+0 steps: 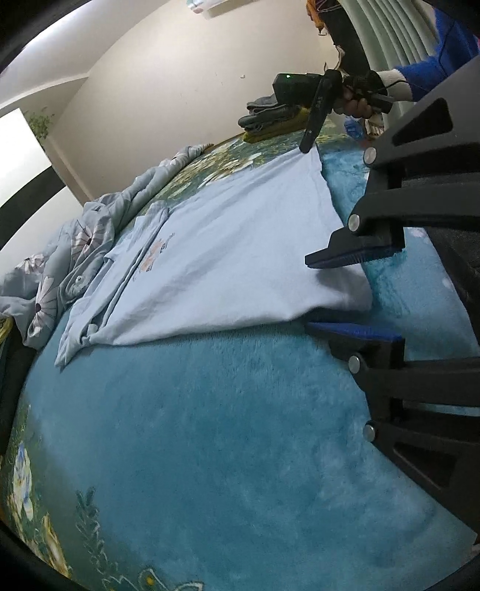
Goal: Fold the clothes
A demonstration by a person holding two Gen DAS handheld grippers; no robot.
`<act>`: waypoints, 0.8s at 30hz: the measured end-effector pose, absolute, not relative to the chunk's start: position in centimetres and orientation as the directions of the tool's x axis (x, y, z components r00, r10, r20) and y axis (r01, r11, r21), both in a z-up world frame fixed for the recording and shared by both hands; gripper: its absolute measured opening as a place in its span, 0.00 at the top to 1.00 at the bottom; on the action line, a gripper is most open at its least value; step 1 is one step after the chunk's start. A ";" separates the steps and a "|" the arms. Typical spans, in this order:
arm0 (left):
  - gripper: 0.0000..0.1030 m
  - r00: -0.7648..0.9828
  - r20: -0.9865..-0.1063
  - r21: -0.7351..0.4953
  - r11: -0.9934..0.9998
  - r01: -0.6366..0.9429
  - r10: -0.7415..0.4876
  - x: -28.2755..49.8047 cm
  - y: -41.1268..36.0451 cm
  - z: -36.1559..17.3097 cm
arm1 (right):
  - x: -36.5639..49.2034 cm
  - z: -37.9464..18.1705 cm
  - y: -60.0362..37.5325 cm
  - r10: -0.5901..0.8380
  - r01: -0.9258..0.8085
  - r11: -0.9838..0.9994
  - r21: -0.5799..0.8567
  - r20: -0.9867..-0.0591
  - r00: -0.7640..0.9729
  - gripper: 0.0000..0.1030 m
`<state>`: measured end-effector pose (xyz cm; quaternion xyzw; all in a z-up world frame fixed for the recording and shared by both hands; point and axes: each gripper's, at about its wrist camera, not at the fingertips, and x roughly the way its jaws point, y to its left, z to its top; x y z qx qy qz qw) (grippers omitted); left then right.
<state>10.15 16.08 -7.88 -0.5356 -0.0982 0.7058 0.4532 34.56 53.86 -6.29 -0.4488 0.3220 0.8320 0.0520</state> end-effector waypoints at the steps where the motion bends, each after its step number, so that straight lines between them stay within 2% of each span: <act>1: 0.72 -0.016 -0.665 -0.624 -0.567 -0.538 0.747 10.3 16.2 -7.8 | 34.5 -6.3 53.8 -0.203 -0.374 -0.789 0.488 -0.781 -0.591 0.89; 3: 0.92 -0.008 -0.644 -0.644 -0.549 -0.533 0.765 10.6 16.2 -7.6 | 34.5 -6.3 53.8 -0.205 -0.370 -0.790 0.490 -0.778 -0.594 0.91; 4: 0.97 -0.014 -0.625 -0.663 -0.540 -0.518 0.781 10.5 15.9 -7.4 | 34.6 -6.1 53.8 -0.213 -0.363 -0.786 0.501 -0.770 -0.601 0.92; 9: 0.97 -0.063 -0.474 -0.772 -0.449 -0.450 0.878 9.1 14.7 -5.2 | 35.2 -3.9 55.2 -0.279 -0.288 -0.736 0.613 -0.662 -0.695 0.92; 12: 0.97 -0.078 -0.414 -0.807 -0.406 -0.429 0.907 7.8 14.8 -3.9 | 35.0 -2.9 56.7 -0.304 -0.261 -0.684 0.681 -0.591 -0.747 0.92; 20: 0.97 -0.114 -0.436 -0.813 -0.445 -0.375 0.893 2.0 17.6 -2.1 | 29.8 -0.9 60.5 -0.324 -0.225 -0.601 0.767 -0.492 -0.808 0.92; 24: 0.97 -0.137 -0.440 -0.822 -0.460 -0.336 0.887 -2.9 20.3 -1.1 | 25.3 0.4 63.4 -0.300 -0.244 -0.575 0.781 -0.479 -0.825 0.92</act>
